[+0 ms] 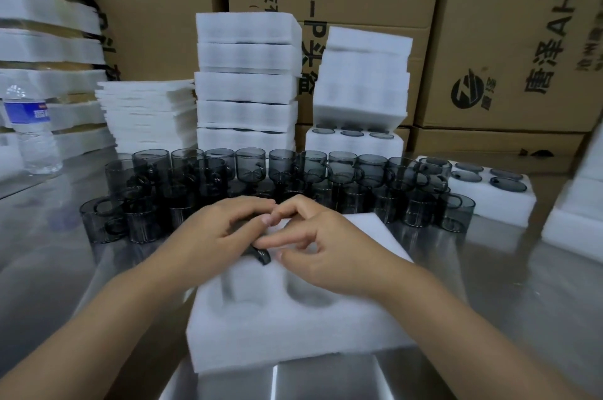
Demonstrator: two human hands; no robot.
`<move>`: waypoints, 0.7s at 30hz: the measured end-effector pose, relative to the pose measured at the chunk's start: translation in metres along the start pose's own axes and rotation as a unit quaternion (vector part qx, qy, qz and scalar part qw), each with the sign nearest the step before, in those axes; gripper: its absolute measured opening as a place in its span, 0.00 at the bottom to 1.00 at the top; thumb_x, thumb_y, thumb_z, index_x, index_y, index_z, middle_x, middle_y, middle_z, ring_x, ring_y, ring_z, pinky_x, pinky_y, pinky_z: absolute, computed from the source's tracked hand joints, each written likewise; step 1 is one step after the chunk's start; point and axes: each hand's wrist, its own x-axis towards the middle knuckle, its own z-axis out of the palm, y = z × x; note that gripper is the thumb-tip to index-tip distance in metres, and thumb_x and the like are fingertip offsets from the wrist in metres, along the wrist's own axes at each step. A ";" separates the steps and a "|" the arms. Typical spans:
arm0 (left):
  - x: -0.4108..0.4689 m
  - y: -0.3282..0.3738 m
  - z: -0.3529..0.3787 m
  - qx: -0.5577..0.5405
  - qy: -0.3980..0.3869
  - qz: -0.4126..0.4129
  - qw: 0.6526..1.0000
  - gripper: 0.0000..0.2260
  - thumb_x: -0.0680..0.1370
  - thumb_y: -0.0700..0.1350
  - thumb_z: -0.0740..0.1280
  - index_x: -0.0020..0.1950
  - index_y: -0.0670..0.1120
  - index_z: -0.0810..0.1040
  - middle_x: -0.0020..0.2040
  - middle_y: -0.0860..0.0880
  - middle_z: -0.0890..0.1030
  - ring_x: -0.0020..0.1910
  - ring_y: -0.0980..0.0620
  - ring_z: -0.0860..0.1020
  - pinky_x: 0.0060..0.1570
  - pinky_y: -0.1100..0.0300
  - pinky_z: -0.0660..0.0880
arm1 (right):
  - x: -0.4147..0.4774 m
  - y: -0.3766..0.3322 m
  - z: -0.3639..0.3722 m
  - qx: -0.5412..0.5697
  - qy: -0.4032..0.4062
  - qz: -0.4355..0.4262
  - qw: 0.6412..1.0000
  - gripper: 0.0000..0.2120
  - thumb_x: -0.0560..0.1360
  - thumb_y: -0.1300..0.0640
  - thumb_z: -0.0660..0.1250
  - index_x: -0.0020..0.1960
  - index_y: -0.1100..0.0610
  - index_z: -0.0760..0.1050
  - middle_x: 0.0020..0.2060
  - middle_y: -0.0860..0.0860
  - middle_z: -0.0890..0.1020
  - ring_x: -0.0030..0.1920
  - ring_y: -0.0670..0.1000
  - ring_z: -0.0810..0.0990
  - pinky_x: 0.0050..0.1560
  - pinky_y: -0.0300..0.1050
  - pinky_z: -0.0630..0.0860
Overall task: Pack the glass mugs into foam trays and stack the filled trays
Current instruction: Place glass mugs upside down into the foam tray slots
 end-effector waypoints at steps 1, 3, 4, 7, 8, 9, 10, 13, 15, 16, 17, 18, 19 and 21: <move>0.000 0.002 0.000 0.006 -0.019 -0.001 1.000 0.11 0.77 0.54 0.61 0.57 0.62 0.78 0.53 0.66 0.80 0.55 0.64 0.76 0.57 0.56 0.74 | 0.000 0.000 0.000 -0.003 0.003 -0.002 1.000 0.10 0.76 0.59 0.66 0.54 0.50 0.83 0.55 0.39 0.72 0.52 0.39 0.74 0.58 0.42 0.73; 0.000 0.005 -0.001 0.014 -0.031 -0.011 0.999 0.10 0.79 0.52 0.61 0.58 0.62 0.77 0.53 0.65 0.79 0.55 0.64 0.76 0.58 0.54 0.73 | 0.000 0.001 0.000 -0.008 0.008 -0.004 1.000 0.10 0.76 0.58 0.66 0.53 0.49 0.83 0.58 0.37 0.71 0.51 0.37 0.73 0.59 0.43 0.73; 0.000 0.006 -0.001 0.021 -0.035 -0.020 0.999 0.10 0.80 0.50 0.61 0.57 0.62 0.77 0.53 0.65 0.79 0.54 0.64 0.75 0.58 0.55 0.73 | 0.000 0.001 0.000 -0.014 0.006 -0.003 1.000 0.10 0.76 0.58 0.66 0.53 0.49 0.83 0.59 0.37 0.71 0.51 0.36 0.73 0.60 0.43 0.72; -0.001 0.007 -0.002 0.043 -0.098 -0.037 0.994 0.11 0.81 0.49 0.59 0.57 0.60 0.77 0.52 0.66 0.78 0.53 0.66 0.74 0.56 0.60 0.71 | 0.000 0.001 0.001 -0.031 -0.016 0.019 0.999 0.11 0.75 0.59 0.65 0.52 0.48 0.84 0.58 0.35 0.73 0.56 0.37 0.74 0.63 0.43 0.70; -0.002 0.007 -0.003 0.051 -0.123 -0.037 0.990 0.11 0.81 0.48 0.58 0.58 0.59 0.77 0.53 0.67 0.77 0.54 0.67 0.74 0.57 0.60 0.70 | 0.000 0.001 0.001 -0.031 -0.022 0.029 0.999 0.11 0.75 0.58 0.64 0.51 0.48 0.84 0.57 0.34 0.74 0.57 0.37 0.74 0.64 0.44 0.70; -0.002 0.007 -0.004 0.058 -0.142 -0.034 0.988 0.11 0.82 0.48 0.57 0.59 0.57 0.77 0.54 0.66 0.77 0.55 0.66 0.73 0.59 0.59 0.69 | 0.000 0.001 0.001 -0.030 -0.025 0.035 0.999 0.11 0.76 0.58 0.64 0.51 0.48 0.84 0.56 0.35 0.74 0.58 0.38 0.74 0.64 0.44 0.69; -0.001 0.008 -0.005 0.065 -0.156 -0.029 0.985 0.12 0.82 0.47 0.57 0.61 0.55 0.77 0.56 0.65 0.77 0.57 0.66 0.73 0.62 0.58 0.69 | 0.001 0.001 0.001 -0.032 -0.027 0.037 0.998 0.11 0.76 0.58 0.64 0.50 0.48 0.84 0.56 0.35 0.74 0.58 0.38 0.74 0.65 0.44 0.69; 0.001 0.007 -0.007 0.079 -0.183 -0.020 0.980 0.14 0.83 0.47 0.56 0.66 0.54 0.73 0.63 0.62 0.74 0.63 0.64 0.70 0.68 0.55 0.64 | 0.001 0.000 0.001 -0.036 -0.035 0.038 0.998 0.11 0.76 0.58 0.64 0.50 0.49 0.84 0.55 0.36 0.75 0.58 0.38 0.73 0.65 0.44 0.68; 0.002 0.004 -0.008 0.077 -0.201 -0.016 0.976 0.15 0.83 0.51 0.54 0.68 0.57 0.70 0.66 0.64 0.71 0.67 0.63 0.66 0.70 0.54 0.60 | 0.001 0.000 0.001 -0.040 -0.044 0.040 0.997 0.11 0.76 0.57 0.63 0.50 0.49 0.84 0.55 0.35 0.74 0.58 0.38 0.73 0.66 0.44 0.68; 0.003 0.001 -0.008 0.076 -0.210 -0.016 0.975 0.17 0.81 0.55 0.53 0.69 0.60 0.68 0.68 0.64 0.70 0.69 0.63 0.64 0.72 0.53 0.58 | 0.002 0.000 0.001 -0.043 -0.051 0.042 0.997 0.11 0.76 0.57 0.63 0.50 0.49 0.83 0.55 0.35 0.74 0.58 0.38 0.73 0.66 0.45 0.67; 0.004 -0.003 -0.008 0.075 -0.218 -0.021 0.973 0.20 0.79 0.57 0.52 0.70 0.62 0.66 0.70 0.65 0.67 0.72 0.62 0.61 0.73 0.53 0.55 | 0.002 -0.001 0.000 -0.045 -0.060 0.043 0.996 0.11 0.77 0.56 0.62 0.50 0.49 0.83 0.55 0.35 0.73 0.59 0.38 0.73 0.66 0.45 0.67; 0.005 -0.007 -0.007 0.078 -0.224 -0.030 0.971 0.21 0.77 0.60 0.51 0.71 0.66 0.61 0.73 0.66 0.62 0.74 0.63 0.56 0.75 0.54 0.51 | 0.002 -0.001 -0.001 -0.049 -0.071 0.042 0.995 0.11 0.77 0.56 0.62 0.51 0.49 0.83 0.56 0.35 0.73 0.59 0.38 0.72 0.67 0.45 0.66; 0.005 -0.011 -0.006 0.082 -0.226 -0.044 0.970 0.20 0.77 0.64 0.49 0.69 0.70 0.57 0.73 0.69 0.56 0.75 0.66 0.50 0.75 0.58 0.46 | 0.002 -0.001 -0.003 -0.055 -0.085 0.041 0.994 0.11 0.78 0.56 0.62 0.52 0.49 0.82 0.57 0.35 0.72 0.60 0.38 0.71 0.68 0.44 0.65; 0.005 -0.014 -0.003 0.091 -0.228 -0.066 0.967 0.21 0.73 0.73 0.44 0.65 0.73 0.50 0.71 0.72 0.49 0.69 0.77 0.43 0.73 0.65 0.41 | 0.002 -0.002 -0.007 -0.078 -0.113 0.039 0.990 0.11 0.79 0.54 0.60 0.55 0.48 0.81 0.60 0.35 0.71 0.62 0.36 0.69 0.69 0.42 0.63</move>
